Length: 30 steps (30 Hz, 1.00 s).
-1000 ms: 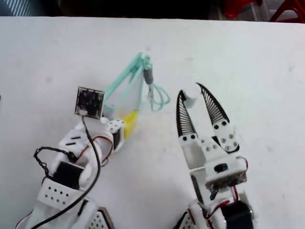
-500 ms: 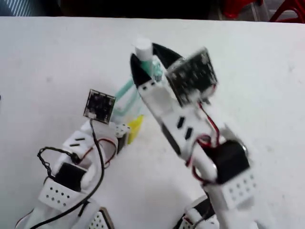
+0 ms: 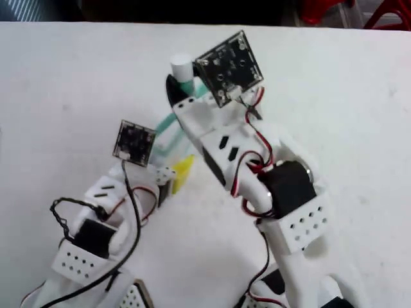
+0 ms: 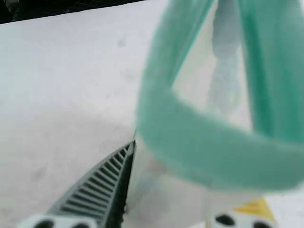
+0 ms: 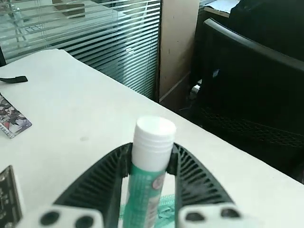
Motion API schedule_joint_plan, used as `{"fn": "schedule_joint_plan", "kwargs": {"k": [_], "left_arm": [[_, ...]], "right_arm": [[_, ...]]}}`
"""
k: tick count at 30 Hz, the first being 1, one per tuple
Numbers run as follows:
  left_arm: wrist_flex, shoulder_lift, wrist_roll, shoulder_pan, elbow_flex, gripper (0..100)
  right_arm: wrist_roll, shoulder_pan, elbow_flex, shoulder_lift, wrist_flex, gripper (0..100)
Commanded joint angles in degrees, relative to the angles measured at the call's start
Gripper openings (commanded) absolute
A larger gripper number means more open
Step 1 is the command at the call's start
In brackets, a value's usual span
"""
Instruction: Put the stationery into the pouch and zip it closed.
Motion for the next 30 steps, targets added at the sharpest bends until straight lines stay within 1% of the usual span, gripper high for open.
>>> {"fn": "schedule_joint_plan", "kwargs": {"k": [1,4,10,14,16,19,22,26,30], "left_arm": [[0.4,0.6,-0.3,1.1,-1.6,25],[0.4,0.6,-0.3,1.1,-1.6,25],[0.4,0.6,-0.3,1.1,-1.6,25],[0.4,0.6,-0.2,0.9,-1.6,25],[0.4,0.6,0.4,-0.7,-1.7,25],[0.2,0.6,3.7,-3.1,-2.1,25],[-0.4,0.6,4.0,-3.8,-2.3,25],[-0.4,0.6,4.0,-3.8,-2.2,25],[-0.4,0.6,4.0,-3.9,-2.2,25]], "right_arm": [[-0.4,-0.4,-1.9,1.0,-0.1,1.6],[-0.4,-0.8,-1.8,2.4,-2.4,1.6],[-0.1,-3.9,-1.8,6.0,-6.3,1.6],[-0.1,-3.8,-1.8,8.0,-8.2,1.6],[-0.2,-3.8,-1.8,8.6,-7.9,1.6],[-0.3,-4.0,0.2,8.0,-7.9,1.6],[-0.4,-4.1,3.8,4.7,-8.2,1.6],[-0.4,-5.2,11.1,-3.1,-11.6,1.6],[0.0,-5.0,18.7,-10.9,-11.8,1.6]]}}
